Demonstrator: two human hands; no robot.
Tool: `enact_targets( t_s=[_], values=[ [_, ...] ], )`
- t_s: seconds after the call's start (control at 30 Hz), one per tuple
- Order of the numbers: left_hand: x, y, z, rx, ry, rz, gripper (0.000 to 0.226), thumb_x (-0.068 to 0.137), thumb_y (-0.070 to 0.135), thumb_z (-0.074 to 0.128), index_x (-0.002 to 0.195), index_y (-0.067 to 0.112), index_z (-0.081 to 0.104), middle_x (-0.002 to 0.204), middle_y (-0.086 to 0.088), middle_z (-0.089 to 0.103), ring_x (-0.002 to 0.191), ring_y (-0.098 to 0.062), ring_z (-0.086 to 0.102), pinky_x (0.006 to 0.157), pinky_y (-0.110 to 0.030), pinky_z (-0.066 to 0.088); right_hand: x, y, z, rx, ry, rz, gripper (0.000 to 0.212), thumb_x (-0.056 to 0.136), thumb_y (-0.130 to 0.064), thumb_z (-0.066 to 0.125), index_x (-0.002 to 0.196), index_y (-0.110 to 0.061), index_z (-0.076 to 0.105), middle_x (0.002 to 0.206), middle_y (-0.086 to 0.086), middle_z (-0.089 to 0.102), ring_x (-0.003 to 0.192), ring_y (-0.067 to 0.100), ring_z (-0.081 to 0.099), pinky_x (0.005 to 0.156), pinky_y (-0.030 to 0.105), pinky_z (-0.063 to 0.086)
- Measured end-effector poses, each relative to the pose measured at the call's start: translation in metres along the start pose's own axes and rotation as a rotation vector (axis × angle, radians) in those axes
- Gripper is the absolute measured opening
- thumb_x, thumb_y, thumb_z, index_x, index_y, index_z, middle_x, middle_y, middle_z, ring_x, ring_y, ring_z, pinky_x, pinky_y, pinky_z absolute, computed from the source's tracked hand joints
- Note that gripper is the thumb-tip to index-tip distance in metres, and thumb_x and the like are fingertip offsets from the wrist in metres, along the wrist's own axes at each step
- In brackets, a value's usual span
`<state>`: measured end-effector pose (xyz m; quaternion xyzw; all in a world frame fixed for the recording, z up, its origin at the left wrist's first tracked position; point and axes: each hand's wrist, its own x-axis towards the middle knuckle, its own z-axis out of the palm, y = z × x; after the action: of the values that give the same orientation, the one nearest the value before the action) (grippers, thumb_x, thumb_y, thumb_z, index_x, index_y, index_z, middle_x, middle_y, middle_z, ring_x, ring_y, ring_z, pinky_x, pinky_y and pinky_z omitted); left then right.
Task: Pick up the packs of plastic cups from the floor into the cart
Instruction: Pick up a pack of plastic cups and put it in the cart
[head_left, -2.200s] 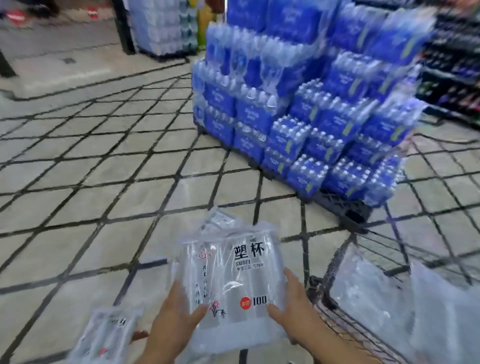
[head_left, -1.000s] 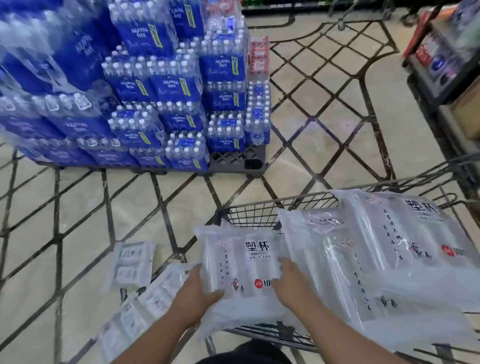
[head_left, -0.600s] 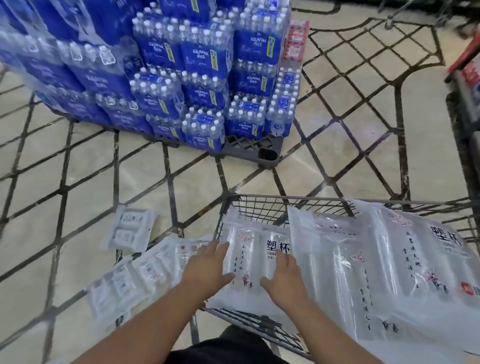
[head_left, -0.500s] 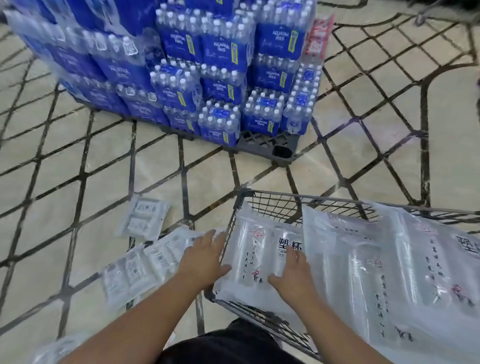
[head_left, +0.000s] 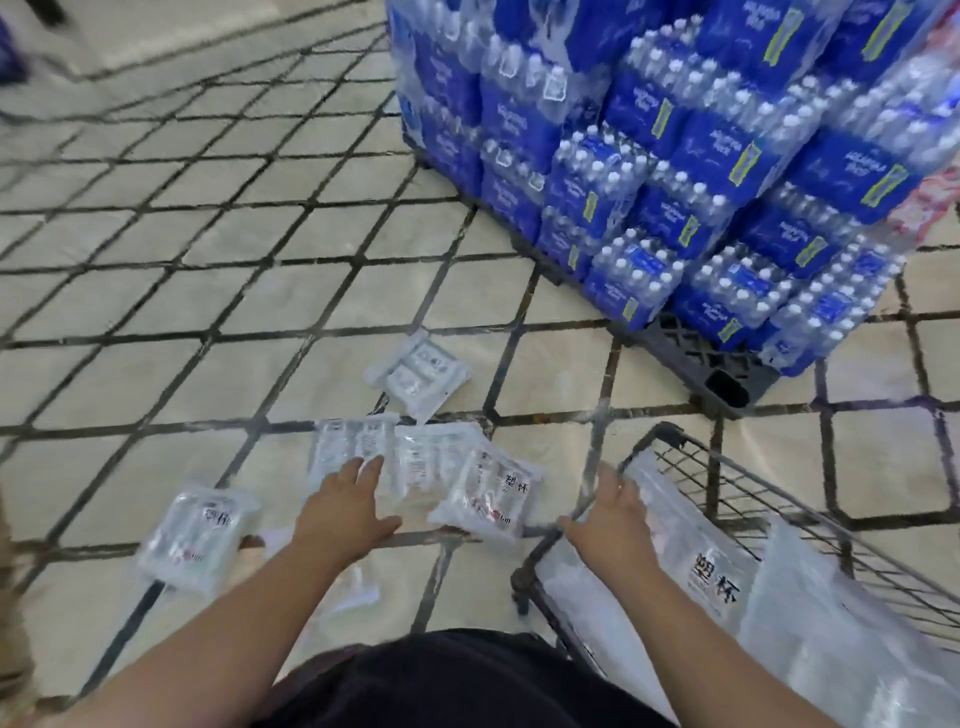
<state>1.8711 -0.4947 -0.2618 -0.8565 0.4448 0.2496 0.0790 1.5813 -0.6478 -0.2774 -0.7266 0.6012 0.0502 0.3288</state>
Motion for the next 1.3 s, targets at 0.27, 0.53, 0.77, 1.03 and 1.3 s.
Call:
enact_targets(
  t_s=[0.27, 0.53, 0.77, 1.03, 1.3],
  values=[
    [-0.059, -0.212, 0.036, -0.185, -0.027, -0.291, 0.093, 0.084, 0.062, 0.06, 0.156, 0.026, 0.014, 0.159, -0.004, 0.025, 0.14, -0.027, 0.034, 0.101, -0.041, 0.044, -0.016, -0.155, 0.09, -0.179, -0.087, -0.188, 0.095, 0.082, -0.039, 0.07, 0.155, -0.02, 0.014, 0.158, 0.014, 0.014, 0.142, 0.035, 0.023, 0.11, 0.043, 0.033],
    [-0.084, -0.384, 0.083, -0.266, -0.13, -0.459, 0.085, 0.089, 0.065, 0.049, 0.154, 0.021, 0.017, 0.156, -0.007, 0.027, 0.136, -0.03, 0.034, 0.106, -0.045, 0.039, -0.059, -0.268, 0.23, -0.424, -0.232, -0.212, 0.092, 0.087, -0.048, 0.064, 0.156, -0.019, 0.011, 0.159, 0.016, 0.014, 0.144, 0.036, 0.023, 0.114, 0.045, 0.033],
    [-0.05, -0.443, 0.126, -0.354, -0.219, -0.556, 0.078, 0.092, 0.062, 0.046, 0.153, 0.02, 0.02, 0.15, -0.009, 0.033, 0.132, -0.035, 0.036, 0.103, -0.05, 0.04, -0.057, -0.29, 0.299, -0.542, -0.344, -0.17, 0.093, 0.086, -0.05, 0.064, 0.156, -0.016, 0.012, 0.155, 0.016, 0.02, 0.142, 0.035, 0.024, 0.114, 0.045, 0.03],
    [0.071, -0.473, 0.285, -0.334, -0.184, -0.597, 0.083, 0.088, 0.062, 0.053, 0.154, 0.021, 0.022, 0.152, -0.009, 0.036, 0.132, -0.035, 0.04, 0.101, -0.049, 0.04, 0.075, -0.242, 0.479, -0.842, -0.422, -0.298, 0.094, 0.09, -0.058, 0.052, 0.155, -0.02, -0.003, 0.16, 0.018, 0.008, 0.143, 0.037, 0.023, 0.113, 0.045, 0.031],
    [0.245, -0.501, 0.545, -0.568, -0.271, -0.634, 0.094, 0.084, 0.061, 0.064, 0.154, 0.015, 0.021, 0.151, -0.02, 0.034, 0.134, -0.04, 0.039, 0.108, -0.053, 0.035, 0.241, -0.151, 0.748, -0.71, -0.541, -0.314, 0.095, 0.086, -0.052, 0.067, 0.153, -0.016, 0.009, 0.145, 0.017, 0.031, 0.129, 0.038, 0.04, 0.105, 0.049, 0.039]
  ],
)
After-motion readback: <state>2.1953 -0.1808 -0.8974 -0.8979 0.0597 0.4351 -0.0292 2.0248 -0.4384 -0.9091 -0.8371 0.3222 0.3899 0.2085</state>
